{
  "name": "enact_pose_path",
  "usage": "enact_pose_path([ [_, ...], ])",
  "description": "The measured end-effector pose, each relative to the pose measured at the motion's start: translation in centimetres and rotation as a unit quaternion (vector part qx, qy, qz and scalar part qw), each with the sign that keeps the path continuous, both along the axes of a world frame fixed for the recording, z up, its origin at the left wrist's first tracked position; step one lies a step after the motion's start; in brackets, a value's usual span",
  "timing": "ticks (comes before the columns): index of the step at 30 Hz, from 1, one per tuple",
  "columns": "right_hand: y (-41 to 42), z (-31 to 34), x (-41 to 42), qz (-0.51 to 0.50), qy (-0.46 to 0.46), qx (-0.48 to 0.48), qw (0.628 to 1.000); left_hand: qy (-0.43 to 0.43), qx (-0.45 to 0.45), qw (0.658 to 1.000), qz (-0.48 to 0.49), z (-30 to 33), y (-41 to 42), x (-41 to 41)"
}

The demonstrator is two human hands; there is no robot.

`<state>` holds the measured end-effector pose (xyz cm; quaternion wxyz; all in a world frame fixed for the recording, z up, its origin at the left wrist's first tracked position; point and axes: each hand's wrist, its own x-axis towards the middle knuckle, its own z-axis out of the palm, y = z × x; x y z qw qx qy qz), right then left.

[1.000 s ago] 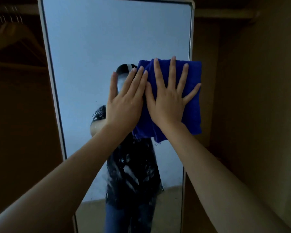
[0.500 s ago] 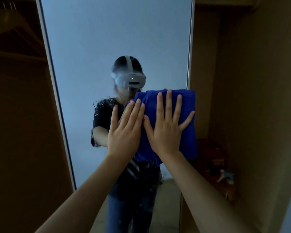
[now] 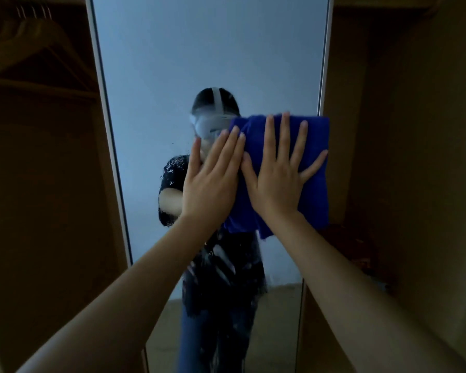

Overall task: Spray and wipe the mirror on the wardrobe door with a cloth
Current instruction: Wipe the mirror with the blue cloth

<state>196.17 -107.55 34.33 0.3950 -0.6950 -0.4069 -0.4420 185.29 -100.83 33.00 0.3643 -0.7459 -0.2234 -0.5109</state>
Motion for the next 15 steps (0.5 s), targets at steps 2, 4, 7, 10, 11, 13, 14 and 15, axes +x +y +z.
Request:
enact_pose_path([
  [2,0.2,3.0,0.1,-0.004,-0.009,0.009,1.000,-0.015,0.008,1.000,0.005,2.8,0.2,0.1],
  [4,0.4,4.5,0.0,-0.012,-0.014,0.021,1.000,-0.028,0.024,0.999,0.001,4.4,0.3,0.3],
  [7,0.6,3.9,0.0,-0.018,-0.022,0.029,0.999,-0.034,0.028,0.999,-0.016,3.9,0.5,0.4],
  [10,0.5,1.5,-0.1,-0.019,-0.024,0.023,0.999,-0.025,0.004,0.999,-0.030,1.4,0.5,0.3],
  [11,0.5,0.5,-0.2,-0.018,-0.024,0.017,0.999,-0.022,0.000,0.999,-0.033,0.3,0.5,0.1],
  [13,0.4,-2.0,-0.3,-0.011,-0.024,0.004,1.000,-0.026,0.003,0.999,-0.037,-2.2,0.6,-0.2],
  [14,0.4,-3.2,-0.4,-0.008,-0.024,-0.002,1.000,-0.030,0.006,0.999,-0.038,-3.4,0.6,-0.3],
  [15,0.3,-4.4,-0.5,-0.007,-0.023,-0.009,1.000,-0.029,0.005,0.999,-0.040,-4.5,0.5,-0.5],
])
